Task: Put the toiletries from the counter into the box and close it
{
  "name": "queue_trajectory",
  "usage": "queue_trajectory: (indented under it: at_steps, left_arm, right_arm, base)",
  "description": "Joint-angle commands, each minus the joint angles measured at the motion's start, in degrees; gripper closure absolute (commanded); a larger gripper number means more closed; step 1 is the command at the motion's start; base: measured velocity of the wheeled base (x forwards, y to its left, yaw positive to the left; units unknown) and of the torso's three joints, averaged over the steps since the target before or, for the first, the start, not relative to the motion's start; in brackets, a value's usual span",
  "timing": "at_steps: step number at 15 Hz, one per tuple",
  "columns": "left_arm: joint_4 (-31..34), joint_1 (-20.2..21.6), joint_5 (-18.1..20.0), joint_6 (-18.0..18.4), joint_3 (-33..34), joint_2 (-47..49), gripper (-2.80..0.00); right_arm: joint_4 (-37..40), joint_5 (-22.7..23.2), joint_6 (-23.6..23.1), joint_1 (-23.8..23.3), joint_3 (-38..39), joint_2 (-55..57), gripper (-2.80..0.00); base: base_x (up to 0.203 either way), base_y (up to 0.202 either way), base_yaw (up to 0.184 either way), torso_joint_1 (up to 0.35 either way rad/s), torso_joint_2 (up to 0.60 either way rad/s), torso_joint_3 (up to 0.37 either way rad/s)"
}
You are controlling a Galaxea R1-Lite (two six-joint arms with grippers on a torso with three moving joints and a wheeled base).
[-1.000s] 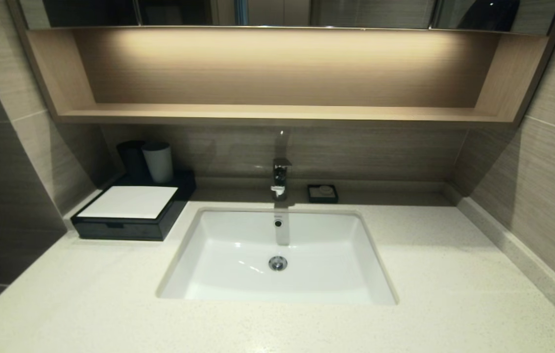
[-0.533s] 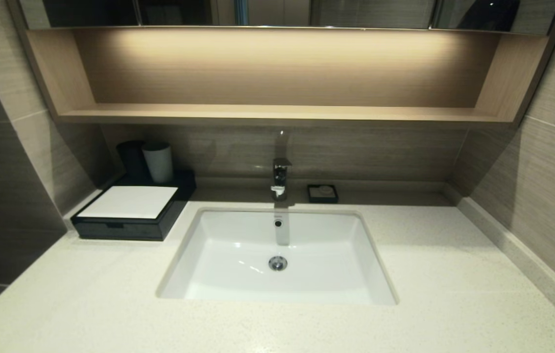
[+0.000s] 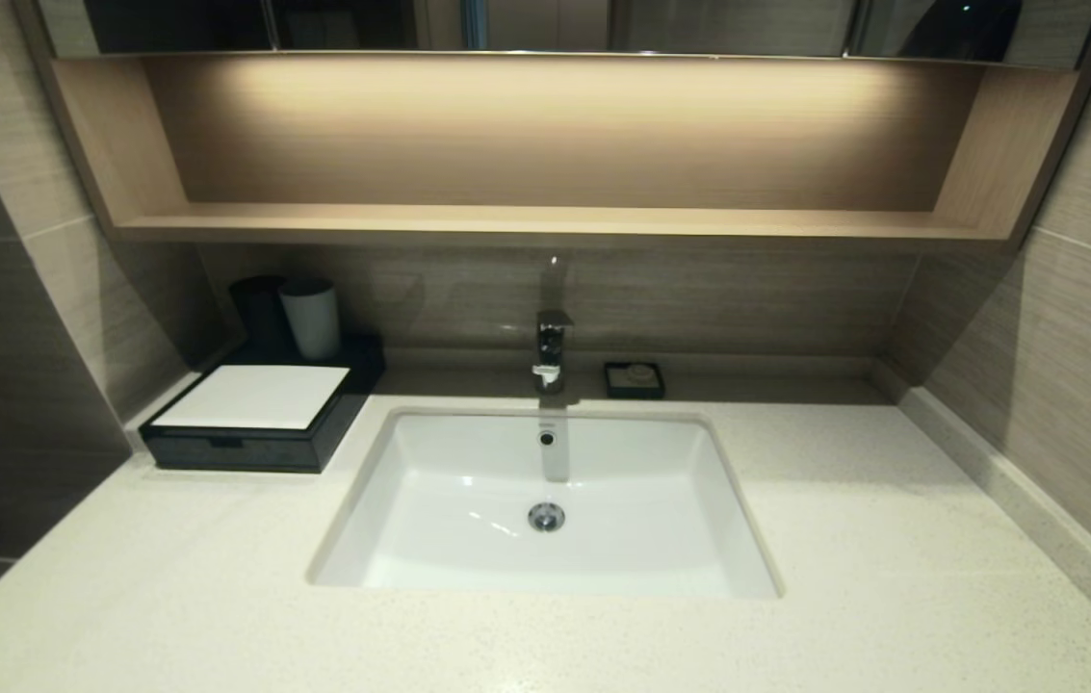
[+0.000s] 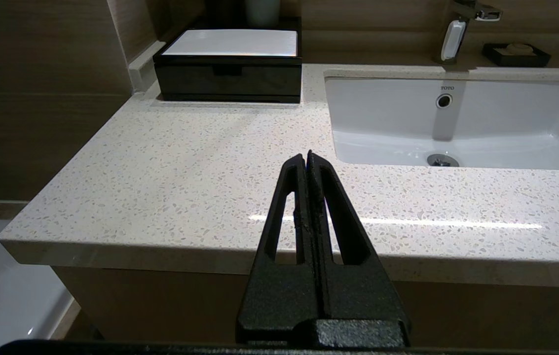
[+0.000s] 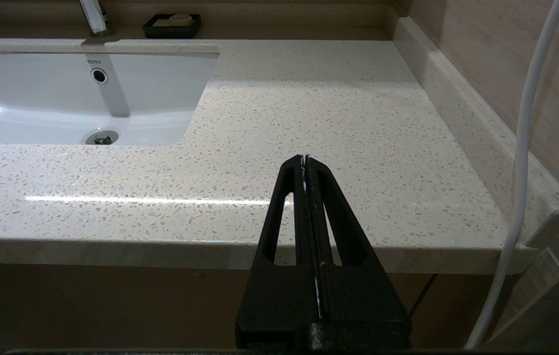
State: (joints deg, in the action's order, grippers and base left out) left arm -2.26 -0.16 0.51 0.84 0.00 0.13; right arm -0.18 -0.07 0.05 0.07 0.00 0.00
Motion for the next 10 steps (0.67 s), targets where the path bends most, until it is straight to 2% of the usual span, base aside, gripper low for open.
queue_trajectory:
  at_steps: [1, 10]
  left_arm:
    - [0.0, 0.0, 0.0, 0.0, 1.1, 0.0, 0.0]
    - [0.0, 0.0, 0.0, -0.1, 1.1, 0.0, 0.0]
  right_arm:
    - [0.0, 0.0, 0.0, 0.0, 0.1, 0.0, 0.0]
    - [0.0, 0.0, 0.0, 0.0, 0.1, 0.0, 0.0]
  base:
    - [0.0, 0.0, 0.0, 0.0, 0.0, 0.0]
    - [0.0, 0.0, 0.0, 0.0, 0.0, 0.0]
